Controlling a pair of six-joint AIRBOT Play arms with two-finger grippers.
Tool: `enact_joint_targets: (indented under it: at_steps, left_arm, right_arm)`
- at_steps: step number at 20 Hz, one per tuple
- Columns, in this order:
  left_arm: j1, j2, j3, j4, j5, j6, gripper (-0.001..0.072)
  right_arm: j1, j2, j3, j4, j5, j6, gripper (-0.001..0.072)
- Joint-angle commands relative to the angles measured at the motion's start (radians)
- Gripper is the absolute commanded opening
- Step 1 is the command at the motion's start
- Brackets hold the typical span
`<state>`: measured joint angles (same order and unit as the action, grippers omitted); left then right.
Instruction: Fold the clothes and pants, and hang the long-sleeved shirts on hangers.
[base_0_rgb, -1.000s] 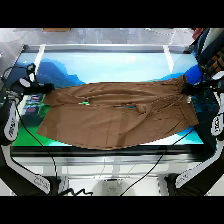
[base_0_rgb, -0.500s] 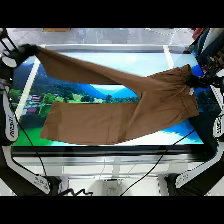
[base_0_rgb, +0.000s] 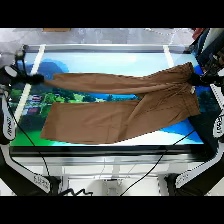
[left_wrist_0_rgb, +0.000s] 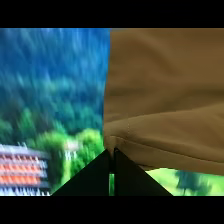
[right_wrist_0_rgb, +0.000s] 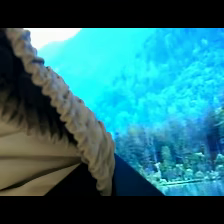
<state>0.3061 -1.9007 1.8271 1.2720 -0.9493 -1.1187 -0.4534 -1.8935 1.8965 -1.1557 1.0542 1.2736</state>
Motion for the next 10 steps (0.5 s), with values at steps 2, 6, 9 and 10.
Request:
enact_joint_targets:
  at_steps: [2, 6, 9, 10]
  left_arm:
    - [0.018, -0.076, -0.057, 0.033, -0.124, 0.001, 0.0016]
    - [0.016, -0.081, -0.057, 0.032, -0.098, 0.001, 0.0016]
    - [0.016, -0.080, -0.057, 0.031, -0.087, 0.000, 0.0028]
    - [0.016, -0.080, -0.057, 0.021, -0.080, 0.000, 0.0060]
  right_arm:
    - [0.001, 0.001, 0.001, -0.002, 0.001, 0.001, 0.0026]
    - [0.001, 0.000, 0.000, -0.002, -0.012, 0.001, 0.0026]
    - [0.001, 0.000, -0.004, -0.004, -0.019, 0.001, 0.0027]
    - [0.001, 0.000, -0.004, -0.006, -0.027, 0.001, 0.0103]
